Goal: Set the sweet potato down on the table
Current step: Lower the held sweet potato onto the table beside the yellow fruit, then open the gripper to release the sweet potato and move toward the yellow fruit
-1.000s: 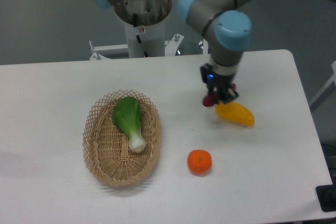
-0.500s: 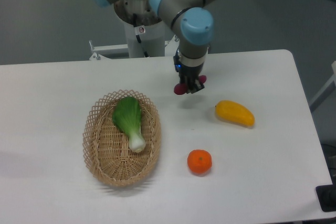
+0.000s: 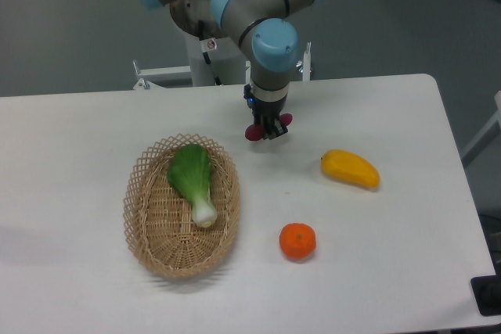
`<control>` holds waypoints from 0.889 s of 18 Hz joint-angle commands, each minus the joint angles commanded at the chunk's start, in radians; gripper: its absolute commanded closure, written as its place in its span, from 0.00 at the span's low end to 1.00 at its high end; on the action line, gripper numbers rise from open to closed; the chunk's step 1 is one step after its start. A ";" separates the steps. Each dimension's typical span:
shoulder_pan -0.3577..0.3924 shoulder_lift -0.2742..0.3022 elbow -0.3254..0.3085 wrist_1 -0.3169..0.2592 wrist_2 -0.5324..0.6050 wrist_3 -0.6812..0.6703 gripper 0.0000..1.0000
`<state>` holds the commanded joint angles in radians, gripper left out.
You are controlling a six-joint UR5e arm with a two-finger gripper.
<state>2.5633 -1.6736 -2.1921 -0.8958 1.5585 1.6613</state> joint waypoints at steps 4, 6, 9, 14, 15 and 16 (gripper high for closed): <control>0.000 -0.003 0.020 -0.002 0.000 0.000 0.00; 0.000 -0.005 0.058 -0.006 -0.002 -0.003 0.00; 0.001 -0.020 0.121 -0.009 0.000 -0.014 0.00; 0.001 -0.092 0.257 -0.017 0.009 -0.038 0.00; 0.003 -0.104 0.287 -0.021 0.011 -0.051 0.00; 0.005 -0.118 0.311 -0.021 0.011 -0.055 0.00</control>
<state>2.5679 -1.7916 -1.8809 -0.9173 1.5693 1.6061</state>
